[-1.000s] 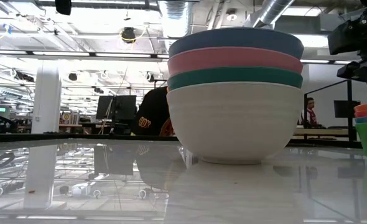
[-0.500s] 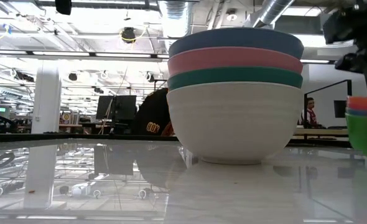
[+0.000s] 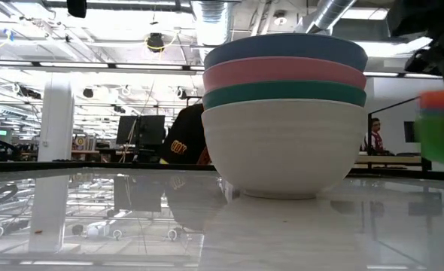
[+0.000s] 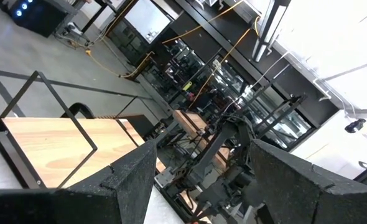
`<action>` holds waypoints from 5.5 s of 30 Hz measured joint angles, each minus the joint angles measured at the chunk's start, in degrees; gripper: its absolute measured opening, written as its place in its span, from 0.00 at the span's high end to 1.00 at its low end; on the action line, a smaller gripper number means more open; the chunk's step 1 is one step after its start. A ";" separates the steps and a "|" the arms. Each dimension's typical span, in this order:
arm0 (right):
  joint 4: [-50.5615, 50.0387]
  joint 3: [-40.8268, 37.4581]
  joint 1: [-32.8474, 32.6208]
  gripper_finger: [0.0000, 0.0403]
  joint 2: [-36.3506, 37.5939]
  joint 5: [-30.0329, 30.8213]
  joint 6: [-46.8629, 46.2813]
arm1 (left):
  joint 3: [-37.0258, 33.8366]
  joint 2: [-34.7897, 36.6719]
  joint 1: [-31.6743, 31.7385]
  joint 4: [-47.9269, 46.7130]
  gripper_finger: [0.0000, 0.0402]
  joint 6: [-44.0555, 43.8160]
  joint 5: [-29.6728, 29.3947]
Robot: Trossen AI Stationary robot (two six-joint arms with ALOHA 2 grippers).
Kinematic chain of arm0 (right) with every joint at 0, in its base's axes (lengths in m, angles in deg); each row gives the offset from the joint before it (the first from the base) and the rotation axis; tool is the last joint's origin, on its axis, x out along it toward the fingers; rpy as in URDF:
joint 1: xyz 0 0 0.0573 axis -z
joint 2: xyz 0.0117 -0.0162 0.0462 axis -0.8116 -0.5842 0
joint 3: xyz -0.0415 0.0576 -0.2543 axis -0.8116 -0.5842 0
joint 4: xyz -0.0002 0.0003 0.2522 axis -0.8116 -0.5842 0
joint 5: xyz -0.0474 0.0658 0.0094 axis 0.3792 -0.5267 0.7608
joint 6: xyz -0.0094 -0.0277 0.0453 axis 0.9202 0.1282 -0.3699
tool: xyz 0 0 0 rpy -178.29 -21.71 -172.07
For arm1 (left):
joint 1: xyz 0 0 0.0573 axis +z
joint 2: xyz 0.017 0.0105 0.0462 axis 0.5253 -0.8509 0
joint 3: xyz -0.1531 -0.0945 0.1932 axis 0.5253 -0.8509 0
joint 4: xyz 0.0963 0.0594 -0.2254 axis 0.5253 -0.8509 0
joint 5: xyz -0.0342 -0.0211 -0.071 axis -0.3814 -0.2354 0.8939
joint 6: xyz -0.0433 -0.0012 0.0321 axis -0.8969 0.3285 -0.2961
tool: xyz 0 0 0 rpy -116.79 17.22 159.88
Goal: Place and stack bowls onto a shelf
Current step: Put the orange transparent bowl on the shelf, then stack the pink transparent bowl on top of the orange transparent bowl on the shelf
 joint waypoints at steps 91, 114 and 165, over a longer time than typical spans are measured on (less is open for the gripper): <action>-9.08 26.86 87.07 0.54 -26.44 2.48 69.29 | 0.00 0.01 0.00 -2.94 0.39 -3.09 -1.60; -26.35 26.06 39.05 0.55 -3.28 -8.82 18.71 | 0.00 0.00 0.01 -4.29 0.39 -3.09 -0.29; 1.69 -13.29 -5.00 0.81 3.11 -3.08 -18.17 | 0.00 -0.01 -0.01 -5.40 0.39 -3.51 0.02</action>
